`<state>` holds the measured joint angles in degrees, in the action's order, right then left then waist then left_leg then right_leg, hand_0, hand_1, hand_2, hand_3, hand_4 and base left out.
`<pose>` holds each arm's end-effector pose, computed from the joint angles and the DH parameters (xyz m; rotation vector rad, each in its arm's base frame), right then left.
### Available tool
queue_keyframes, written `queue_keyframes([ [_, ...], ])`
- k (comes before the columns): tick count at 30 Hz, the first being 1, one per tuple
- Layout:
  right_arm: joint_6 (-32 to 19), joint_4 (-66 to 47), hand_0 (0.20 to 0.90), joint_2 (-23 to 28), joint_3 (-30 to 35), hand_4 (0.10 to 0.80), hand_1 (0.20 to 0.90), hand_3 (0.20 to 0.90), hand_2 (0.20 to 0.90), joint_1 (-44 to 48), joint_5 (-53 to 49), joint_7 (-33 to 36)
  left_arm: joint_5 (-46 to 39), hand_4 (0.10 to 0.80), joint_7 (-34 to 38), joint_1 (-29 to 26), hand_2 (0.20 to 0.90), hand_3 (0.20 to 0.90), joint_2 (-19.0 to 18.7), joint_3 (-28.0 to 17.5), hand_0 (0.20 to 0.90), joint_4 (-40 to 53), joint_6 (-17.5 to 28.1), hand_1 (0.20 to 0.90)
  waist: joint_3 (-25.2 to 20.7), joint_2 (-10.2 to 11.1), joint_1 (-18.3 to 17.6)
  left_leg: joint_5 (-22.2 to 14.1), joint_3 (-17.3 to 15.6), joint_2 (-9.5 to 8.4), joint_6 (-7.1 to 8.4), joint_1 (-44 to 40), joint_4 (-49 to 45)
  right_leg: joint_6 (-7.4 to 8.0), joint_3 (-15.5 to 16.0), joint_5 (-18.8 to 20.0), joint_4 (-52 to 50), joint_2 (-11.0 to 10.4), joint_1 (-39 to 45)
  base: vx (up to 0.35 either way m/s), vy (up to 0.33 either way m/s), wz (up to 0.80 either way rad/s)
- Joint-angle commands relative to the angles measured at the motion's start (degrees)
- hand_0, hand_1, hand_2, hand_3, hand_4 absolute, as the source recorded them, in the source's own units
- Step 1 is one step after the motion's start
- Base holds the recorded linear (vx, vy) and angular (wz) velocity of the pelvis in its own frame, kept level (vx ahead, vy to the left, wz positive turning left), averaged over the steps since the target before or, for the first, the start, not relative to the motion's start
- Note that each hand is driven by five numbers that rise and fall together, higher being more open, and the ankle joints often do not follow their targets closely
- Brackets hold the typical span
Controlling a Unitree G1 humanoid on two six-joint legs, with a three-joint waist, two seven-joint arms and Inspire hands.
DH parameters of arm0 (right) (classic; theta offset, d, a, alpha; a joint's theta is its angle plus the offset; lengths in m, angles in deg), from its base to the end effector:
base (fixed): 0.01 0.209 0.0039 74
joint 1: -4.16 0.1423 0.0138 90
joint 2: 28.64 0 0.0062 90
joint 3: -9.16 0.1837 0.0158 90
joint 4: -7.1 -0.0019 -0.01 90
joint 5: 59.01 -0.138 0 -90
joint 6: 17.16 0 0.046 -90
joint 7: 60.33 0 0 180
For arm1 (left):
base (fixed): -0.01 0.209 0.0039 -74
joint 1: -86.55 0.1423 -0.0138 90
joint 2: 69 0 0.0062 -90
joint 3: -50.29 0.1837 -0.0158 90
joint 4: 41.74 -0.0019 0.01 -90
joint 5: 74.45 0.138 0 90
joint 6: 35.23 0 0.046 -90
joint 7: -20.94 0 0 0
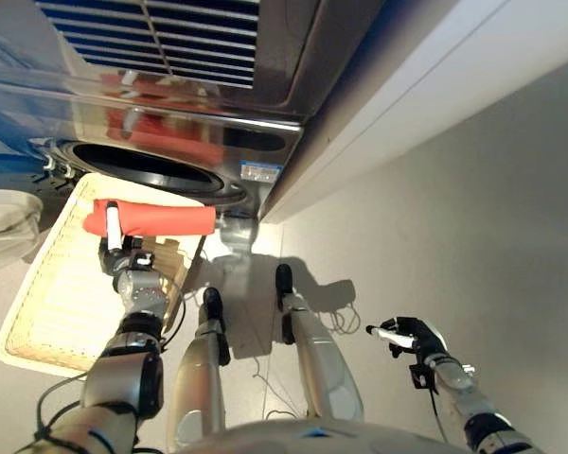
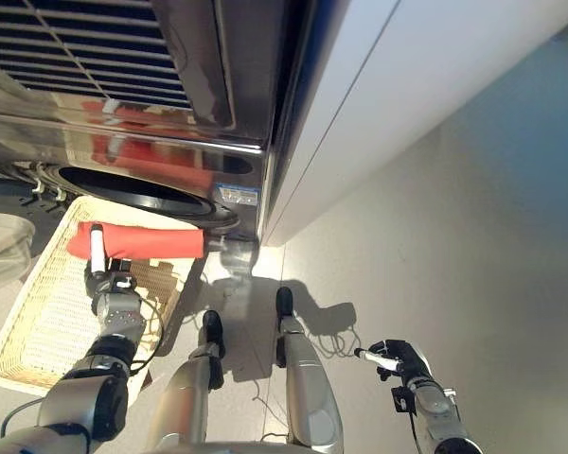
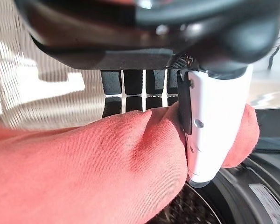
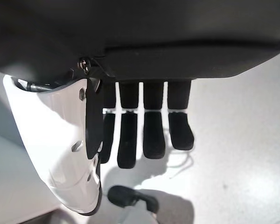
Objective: Pick up the clothes and place them into the washing machine
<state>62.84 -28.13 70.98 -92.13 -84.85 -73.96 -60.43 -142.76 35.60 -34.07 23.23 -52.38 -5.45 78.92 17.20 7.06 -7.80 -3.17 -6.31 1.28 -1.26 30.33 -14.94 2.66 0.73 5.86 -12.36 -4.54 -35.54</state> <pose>0.1280 -0.2727 -0.0706 -0.2747 0.7693 -0.1306 0.2772 0.2400 0.0277 -0.9972 -0.0321 0.8439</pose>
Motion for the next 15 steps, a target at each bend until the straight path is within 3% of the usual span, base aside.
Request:
queue_keyframes([
  [1, -0.77, -0.08, 0.9, 1.42, -0.03, 0.8, 0.9, 0.9, 0.9, -3.69, -0.04, 2.66, 0.03, 0.3, 0.08, -3.55, 0.2, 0.2, -3.79, -1.74, 0.2, 4.32, 7.66, 0.2, -3.71, 1.93, -0.42, -1.45, 1.04, -0.38, 3.05, 4.21, -2.13, 1.2, 0.44, -0.85, 2.23, 1.58, 3.18, -0.095, -0.02, -0.04],
  [4, -0.86, 0.55, 0.9, 1.4, -0.58, 0.8, 0.9, 0.9, 0.9, -3.31, -0.29, 2.91, 0.37, 0.3, 0.52, -5.2, 0.2, 0.2, -4.14, -1.11, 0.2, 5.0, 8.02, 0.2, -3.37, 2.6, -0.86, -0.04, 0.26, -0.22, 2.85, 5.1, -2.66, 0.86, 0.74, 0.37, 2.23, 1.5, 2.45, -0.025, -0.007, -0.05],
  [9, -0.75, 0.72, 0.9, 1.37, -1.14, 0.8, 0.9, 0.9, 0.9, -2.89, -0.64, 3.05, 0.34, 0.3, 1.24, -8.55, 0.2, 0.2, -6.12, -0.59, 0.2, 3.84, 8.21, 0.2, -3.69, 2.81, -1.2, -2.5, 0.9, 0.34, 3.02, 5.21, -3.89, 1.13, 0.16, -1.3, 1.45, 2.06, 2.37, 0.057, 0.003, -0.08],
  [15, -0.72, 0.05, 0.9, 1.9, -2.13, 0.8, 0.9, 0.9, 0.9, -2.15, -1.87, 2.84, 1.11, 0.3, 2.49, -14.84, 0.2, 0.2, -12.16, 0.27, 0.2, 0.41, 7.33, 0.2, -3.16, 3.49, -2.27, -4.64, 0.39, 1.08, 2.51, 7.82, -8.38, 1.07, -0.21, -2.89, -3.14, 2.51, -0.87, -0.001, 0.003, -0.04],
])
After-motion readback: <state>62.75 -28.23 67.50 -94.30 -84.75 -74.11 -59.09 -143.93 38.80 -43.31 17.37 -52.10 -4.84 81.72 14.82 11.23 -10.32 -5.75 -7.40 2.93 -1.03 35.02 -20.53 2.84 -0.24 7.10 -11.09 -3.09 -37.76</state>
